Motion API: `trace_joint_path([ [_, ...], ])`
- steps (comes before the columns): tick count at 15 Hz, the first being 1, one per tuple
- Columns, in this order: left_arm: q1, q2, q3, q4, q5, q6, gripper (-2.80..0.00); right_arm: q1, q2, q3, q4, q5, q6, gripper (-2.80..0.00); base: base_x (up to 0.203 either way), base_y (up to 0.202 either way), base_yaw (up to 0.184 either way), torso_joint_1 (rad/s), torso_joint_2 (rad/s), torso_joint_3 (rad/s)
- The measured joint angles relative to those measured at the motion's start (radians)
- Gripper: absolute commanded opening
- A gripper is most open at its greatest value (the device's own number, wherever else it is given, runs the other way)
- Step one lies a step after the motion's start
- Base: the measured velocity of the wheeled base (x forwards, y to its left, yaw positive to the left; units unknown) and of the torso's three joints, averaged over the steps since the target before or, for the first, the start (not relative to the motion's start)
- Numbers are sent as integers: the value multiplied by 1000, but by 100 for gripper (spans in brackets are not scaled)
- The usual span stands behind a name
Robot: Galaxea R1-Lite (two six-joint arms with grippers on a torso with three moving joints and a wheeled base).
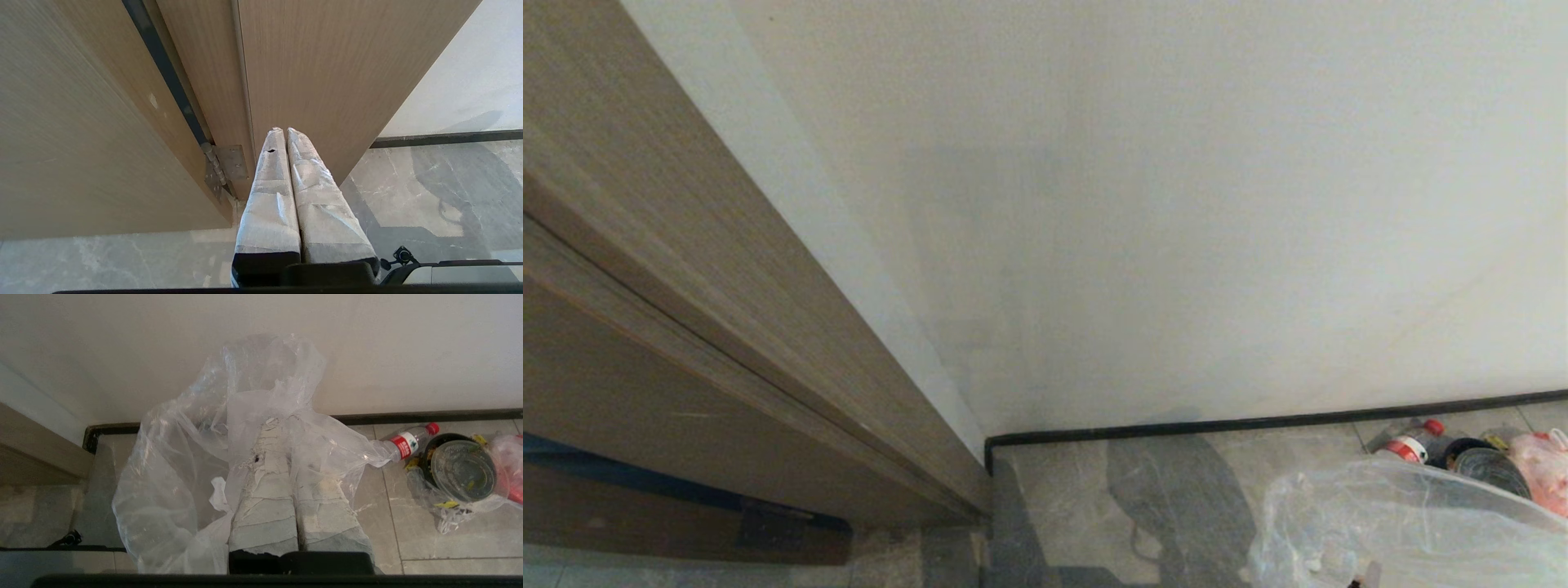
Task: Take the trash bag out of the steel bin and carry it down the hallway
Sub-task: Put the trash bag at the door
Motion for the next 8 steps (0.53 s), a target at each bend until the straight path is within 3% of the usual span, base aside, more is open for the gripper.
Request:
trace_joint_path([
  [3,0,0,0,0,0,0,-280,0,5,-50,28,26,-4,-280,0,0,0,0,0,0],
  [8,0,0,0,0,1,0,-280,0,231,-378,267,106,-9,-280,0,0,0,0,0,0],
])
